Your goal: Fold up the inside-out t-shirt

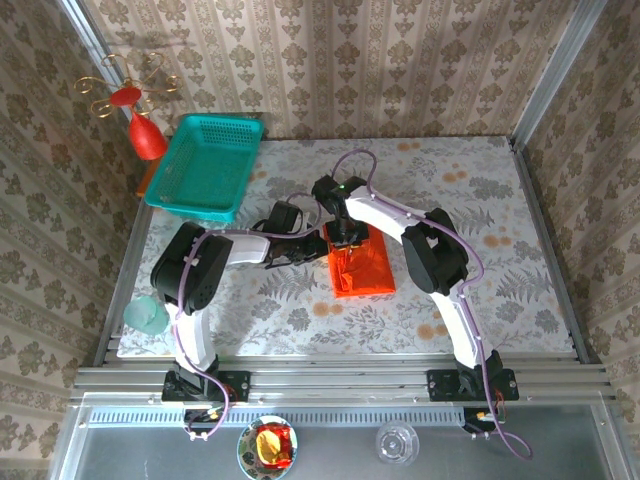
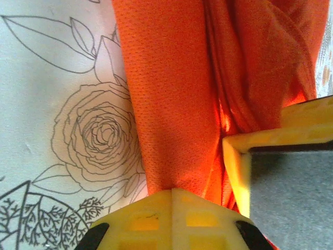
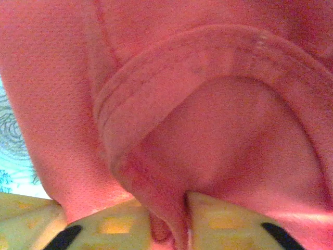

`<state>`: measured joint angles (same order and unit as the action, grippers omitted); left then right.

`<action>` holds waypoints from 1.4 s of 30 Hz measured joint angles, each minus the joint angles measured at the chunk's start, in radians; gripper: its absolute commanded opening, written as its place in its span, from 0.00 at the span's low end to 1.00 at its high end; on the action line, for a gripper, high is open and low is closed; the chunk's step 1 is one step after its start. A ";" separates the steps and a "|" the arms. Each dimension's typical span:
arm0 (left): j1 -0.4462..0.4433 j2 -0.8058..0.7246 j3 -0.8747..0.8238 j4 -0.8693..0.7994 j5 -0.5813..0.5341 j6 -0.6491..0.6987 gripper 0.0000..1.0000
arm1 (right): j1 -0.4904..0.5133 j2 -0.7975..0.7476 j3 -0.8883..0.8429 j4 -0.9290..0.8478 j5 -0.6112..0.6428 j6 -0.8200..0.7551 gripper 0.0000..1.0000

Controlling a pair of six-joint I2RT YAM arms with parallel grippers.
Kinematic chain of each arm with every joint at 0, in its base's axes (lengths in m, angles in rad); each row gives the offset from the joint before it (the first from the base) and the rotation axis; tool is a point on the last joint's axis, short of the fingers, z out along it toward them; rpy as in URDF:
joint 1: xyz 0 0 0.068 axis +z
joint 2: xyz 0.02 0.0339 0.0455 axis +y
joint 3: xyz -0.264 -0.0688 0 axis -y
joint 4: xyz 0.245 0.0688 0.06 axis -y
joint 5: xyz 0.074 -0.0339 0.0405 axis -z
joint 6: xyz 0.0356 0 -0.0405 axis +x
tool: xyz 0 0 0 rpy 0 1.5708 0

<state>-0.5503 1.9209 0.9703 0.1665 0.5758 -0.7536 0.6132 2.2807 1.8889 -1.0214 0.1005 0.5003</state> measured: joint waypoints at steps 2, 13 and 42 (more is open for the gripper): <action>0.000 0.009 0.001 0.003 0.000 -0.004 0.03 | 0.000 -0.005 -0.004 0.000 0.003 -0.002 0.09; 0.000 0.023 0.002 0.034 0.006 -0.015 0.02 | 0.000 -0.166 -0.078 0.000 -0.001 -0.003 0.02; -0.005 -0.022 -0.029 0.024 -0.034 -0.032 0.15 | -0.027 -0.088 -0.164 0.185 -0.208 0.078 0.25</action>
<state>-0.5556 1.8992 0.9413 0.1905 0.5415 -0.7856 0.5858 2.1925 1.7248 -0.8360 -0.1074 0.5785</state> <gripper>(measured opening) 0.134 0.201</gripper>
